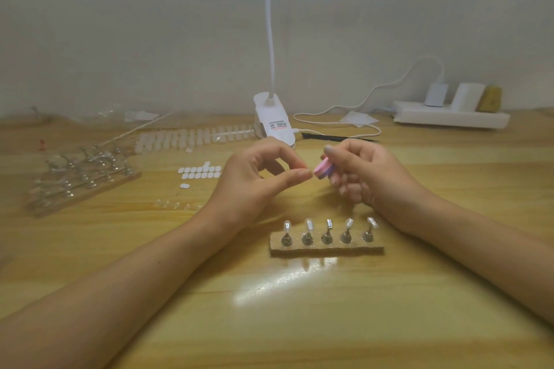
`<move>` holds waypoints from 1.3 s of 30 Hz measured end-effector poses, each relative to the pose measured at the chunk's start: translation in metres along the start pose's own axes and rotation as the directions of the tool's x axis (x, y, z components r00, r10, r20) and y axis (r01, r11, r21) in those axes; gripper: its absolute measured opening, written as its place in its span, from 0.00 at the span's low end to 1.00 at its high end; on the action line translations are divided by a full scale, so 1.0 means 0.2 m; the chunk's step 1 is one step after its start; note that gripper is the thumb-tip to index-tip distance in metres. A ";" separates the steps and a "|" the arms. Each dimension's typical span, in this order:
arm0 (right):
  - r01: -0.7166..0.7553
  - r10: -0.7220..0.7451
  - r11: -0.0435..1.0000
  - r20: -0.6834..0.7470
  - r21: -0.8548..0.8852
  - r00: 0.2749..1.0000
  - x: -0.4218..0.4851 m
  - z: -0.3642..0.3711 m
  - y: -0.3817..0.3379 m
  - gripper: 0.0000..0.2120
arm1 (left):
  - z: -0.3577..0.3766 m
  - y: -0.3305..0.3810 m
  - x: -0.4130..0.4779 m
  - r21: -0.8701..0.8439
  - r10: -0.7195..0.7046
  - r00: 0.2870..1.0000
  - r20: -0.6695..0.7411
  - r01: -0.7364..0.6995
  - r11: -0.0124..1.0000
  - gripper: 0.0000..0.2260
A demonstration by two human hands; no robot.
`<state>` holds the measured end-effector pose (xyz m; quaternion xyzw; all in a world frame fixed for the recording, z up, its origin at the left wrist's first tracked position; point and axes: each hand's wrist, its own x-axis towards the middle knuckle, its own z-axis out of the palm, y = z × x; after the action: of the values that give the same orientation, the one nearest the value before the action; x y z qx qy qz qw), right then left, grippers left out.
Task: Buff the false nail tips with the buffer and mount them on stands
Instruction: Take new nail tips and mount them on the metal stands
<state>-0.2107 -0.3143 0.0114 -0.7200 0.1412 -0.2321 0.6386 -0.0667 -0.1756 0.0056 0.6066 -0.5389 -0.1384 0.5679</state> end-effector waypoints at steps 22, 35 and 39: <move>0.010 -0.011 0.998 0.005 0.065 1.000 0.01 -0.01 0.00 0.17 | 0.00 0.02 -0.01 0.049 0.055 0.998 -0.030 -0.054 0.997 0.04; 0.018 -0.018 1.000 0.050 -0.011 0.999 0.00 0.00 0.00 0.16 | 0.01 0.02 0.00 0.039 0.049 0.998 -0.024 -0.048 0.998 0.06; 0.022 -0.009 0.995 0.126 -0.098 0.992 0.00 0.02 0.00 0.14 | 0.01 0.02 0.00 0.035 0.048 0.999 -0.012 -0.048 0.998 0.04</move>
<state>-0.2093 -0.3115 0.0113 -0.7651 0.1067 -0.1841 0.6078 -0.0697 -0.1753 0.0076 0.6041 -0.5520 -0.1112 0.5639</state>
